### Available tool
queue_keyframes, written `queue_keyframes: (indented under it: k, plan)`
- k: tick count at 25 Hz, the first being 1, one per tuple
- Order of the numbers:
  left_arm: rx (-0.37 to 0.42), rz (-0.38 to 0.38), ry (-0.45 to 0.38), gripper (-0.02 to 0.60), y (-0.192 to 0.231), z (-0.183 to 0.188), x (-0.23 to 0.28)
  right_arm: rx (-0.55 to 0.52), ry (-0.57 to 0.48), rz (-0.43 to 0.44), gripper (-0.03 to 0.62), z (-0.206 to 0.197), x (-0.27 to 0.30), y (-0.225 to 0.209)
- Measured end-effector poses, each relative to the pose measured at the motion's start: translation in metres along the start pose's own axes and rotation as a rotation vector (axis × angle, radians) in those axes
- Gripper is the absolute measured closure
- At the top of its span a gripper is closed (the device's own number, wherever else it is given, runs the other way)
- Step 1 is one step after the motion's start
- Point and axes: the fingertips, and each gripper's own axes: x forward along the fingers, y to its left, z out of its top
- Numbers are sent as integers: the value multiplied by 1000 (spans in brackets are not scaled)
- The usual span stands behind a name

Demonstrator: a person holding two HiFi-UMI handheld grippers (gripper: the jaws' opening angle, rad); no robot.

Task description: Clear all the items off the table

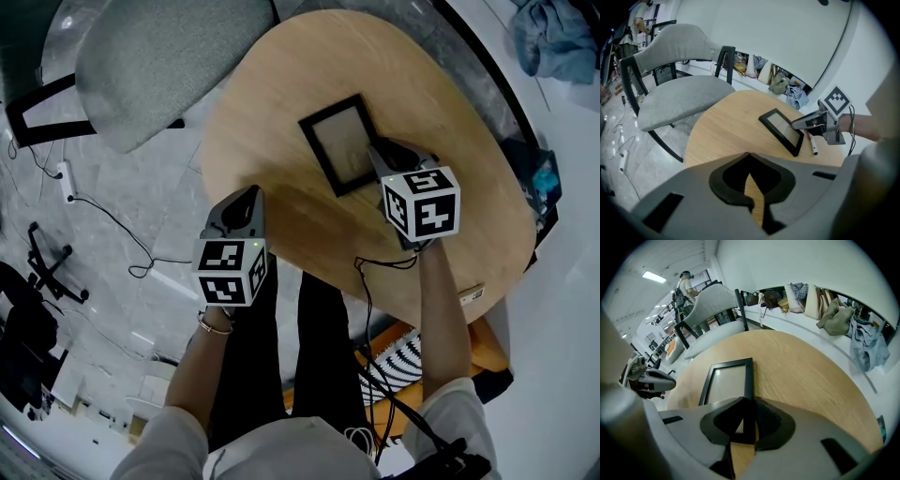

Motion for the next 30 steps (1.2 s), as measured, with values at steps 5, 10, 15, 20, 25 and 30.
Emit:
queue_keyframes:
  k: [5, 10, 15, 20, 25, 30]
  plan:
    - [-8, 4, -11, 574, 2, 0, -2, 71, -28, -9, 513, -3, -4, 0]
    - [-27, 21, -18, 574, 10, -5, -6, 141, -93, -20, 513, -1, -15, 8]
    - [-78, 47, -42, 574, 26, -3, -18, 131, -118, -13, 513, 9, -21, 31]
    - [-122, 44, -98, 574, 49, 4, -38, 121, -138, 6, 514, 33, -17, 63]
    - [-205, 77, -168, 574, 85, 7, -60, 57, -145, 27, 513, 69, -3, 102]
    - [-307, 127, -229, 574, 141, 1, -90, 5, -146, 55, 513, 105, 14, 153]
